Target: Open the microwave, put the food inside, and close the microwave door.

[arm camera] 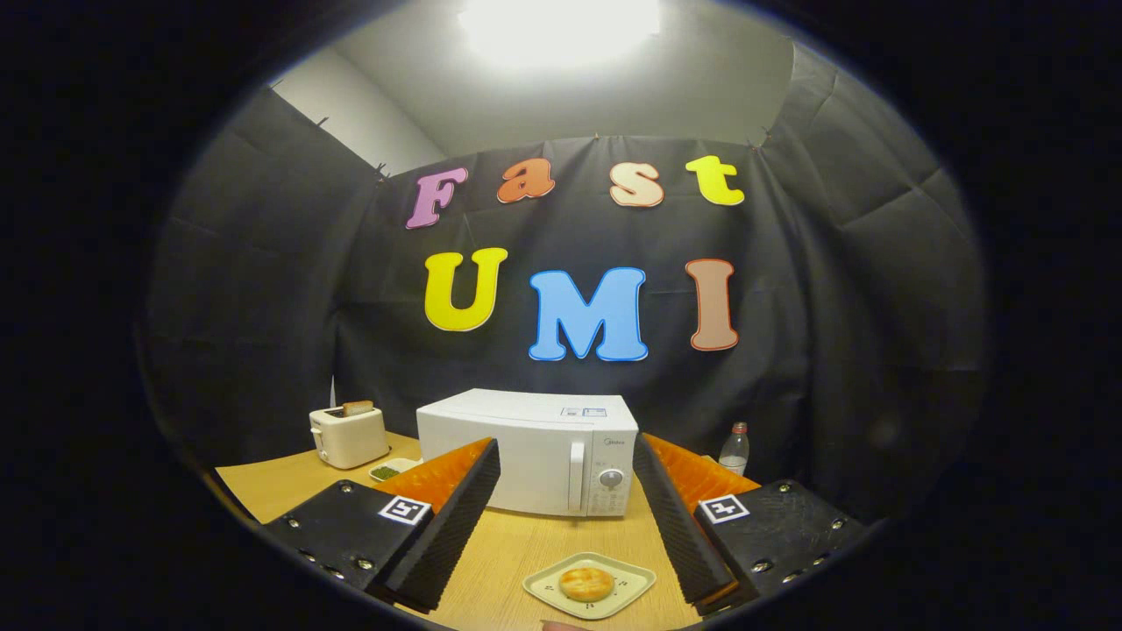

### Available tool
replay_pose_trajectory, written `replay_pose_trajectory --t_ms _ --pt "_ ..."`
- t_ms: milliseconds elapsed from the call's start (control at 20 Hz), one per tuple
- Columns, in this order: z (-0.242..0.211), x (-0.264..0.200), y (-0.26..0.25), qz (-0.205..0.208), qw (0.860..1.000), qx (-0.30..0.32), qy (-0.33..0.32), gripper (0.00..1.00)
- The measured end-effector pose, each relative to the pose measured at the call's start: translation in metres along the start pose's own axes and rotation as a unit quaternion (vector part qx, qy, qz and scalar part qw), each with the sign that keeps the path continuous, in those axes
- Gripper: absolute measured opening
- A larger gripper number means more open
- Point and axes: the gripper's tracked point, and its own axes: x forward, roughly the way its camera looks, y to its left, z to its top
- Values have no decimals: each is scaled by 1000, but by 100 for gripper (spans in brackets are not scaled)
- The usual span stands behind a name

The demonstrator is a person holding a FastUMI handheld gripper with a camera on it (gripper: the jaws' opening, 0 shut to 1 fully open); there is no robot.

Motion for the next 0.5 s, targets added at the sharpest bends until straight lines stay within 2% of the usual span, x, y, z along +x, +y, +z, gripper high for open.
replay_pose_trajectory --t_ms 250,500 --pt "-29 67 5 -6 1000 9 -11 96" --pt "-60 127 6 -27 999 -20 -12 96"
